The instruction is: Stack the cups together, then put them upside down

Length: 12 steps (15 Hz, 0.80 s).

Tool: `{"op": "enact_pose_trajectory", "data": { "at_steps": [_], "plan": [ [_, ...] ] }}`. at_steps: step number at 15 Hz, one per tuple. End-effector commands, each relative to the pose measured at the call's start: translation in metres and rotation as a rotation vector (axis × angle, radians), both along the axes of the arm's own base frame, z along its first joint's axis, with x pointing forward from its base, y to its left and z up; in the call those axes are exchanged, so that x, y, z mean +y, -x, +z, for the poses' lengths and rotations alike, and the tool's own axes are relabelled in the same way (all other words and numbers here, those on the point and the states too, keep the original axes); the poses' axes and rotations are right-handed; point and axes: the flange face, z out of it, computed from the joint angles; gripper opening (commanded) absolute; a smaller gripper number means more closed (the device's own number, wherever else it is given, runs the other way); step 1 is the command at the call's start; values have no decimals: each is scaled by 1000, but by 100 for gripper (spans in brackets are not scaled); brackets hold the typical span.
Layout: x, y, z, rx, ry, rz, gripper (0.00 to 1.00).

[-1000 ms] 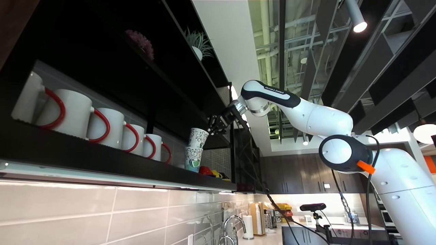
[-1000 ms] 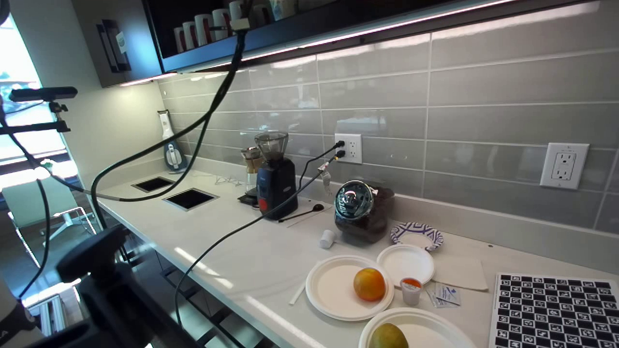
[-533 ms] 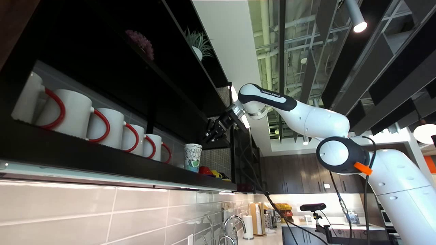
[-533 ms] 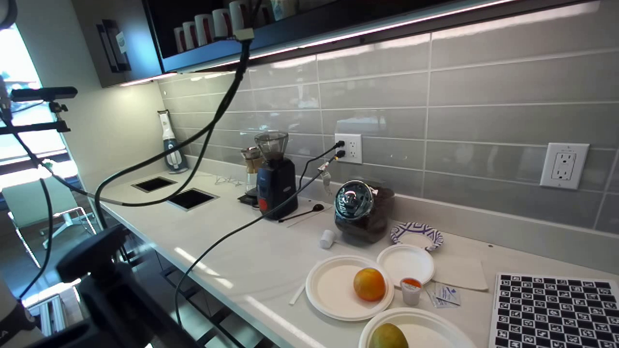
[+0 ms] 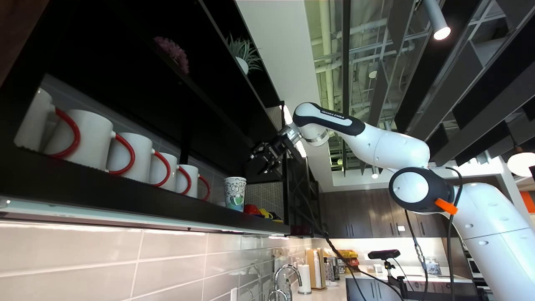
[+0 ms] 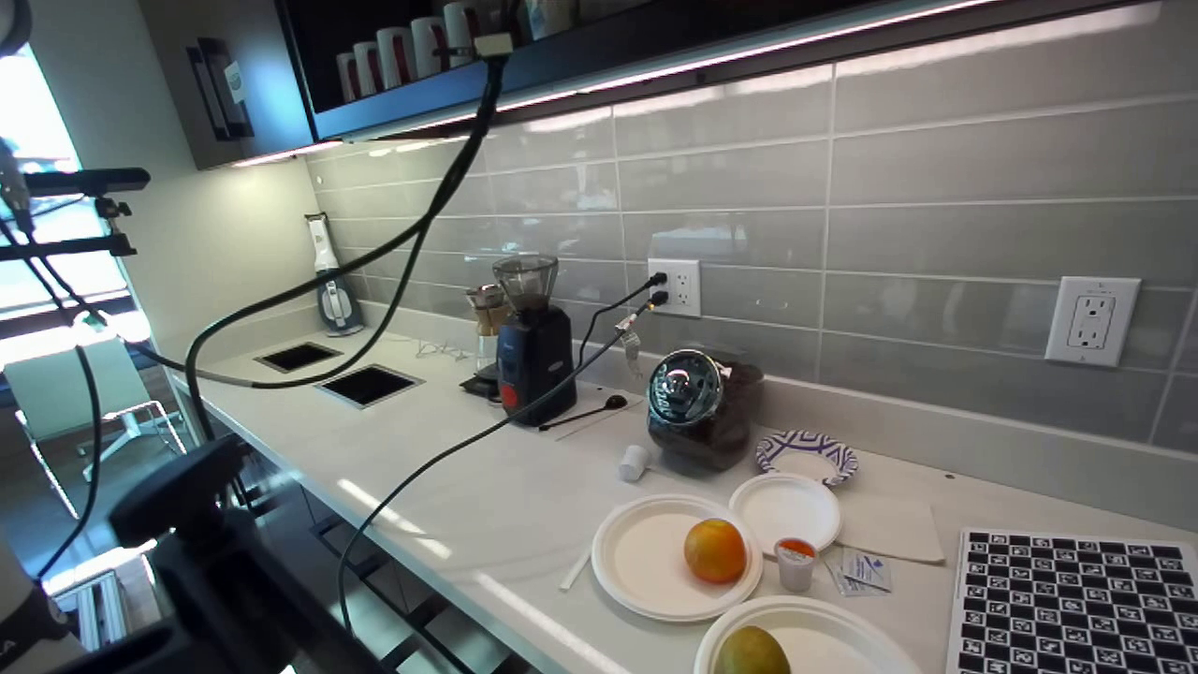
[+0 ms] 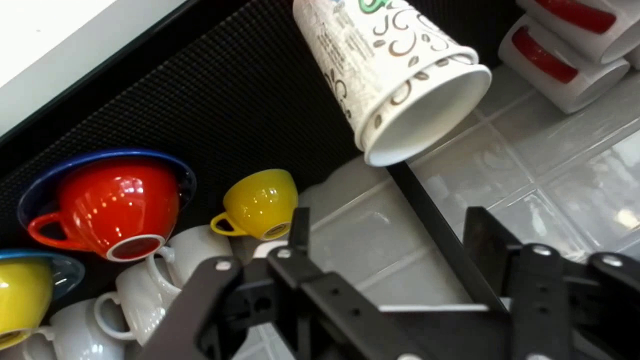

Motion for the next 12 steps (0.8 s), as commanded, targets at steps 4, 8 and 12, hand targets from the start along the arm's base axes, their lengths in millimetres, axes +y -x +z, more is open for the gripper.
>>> {"op": "enact_pose_trajectory", "data": {
  "at_steps": [4, 8, 12],
  "plan": [
    [-16, 35, -10, 7, 189, 264, 100],
    [-20, 49, -44, 97, 316, 433, 100],
    [-23, 38, -41, 90, 305, 407, 100]
  ]
}}
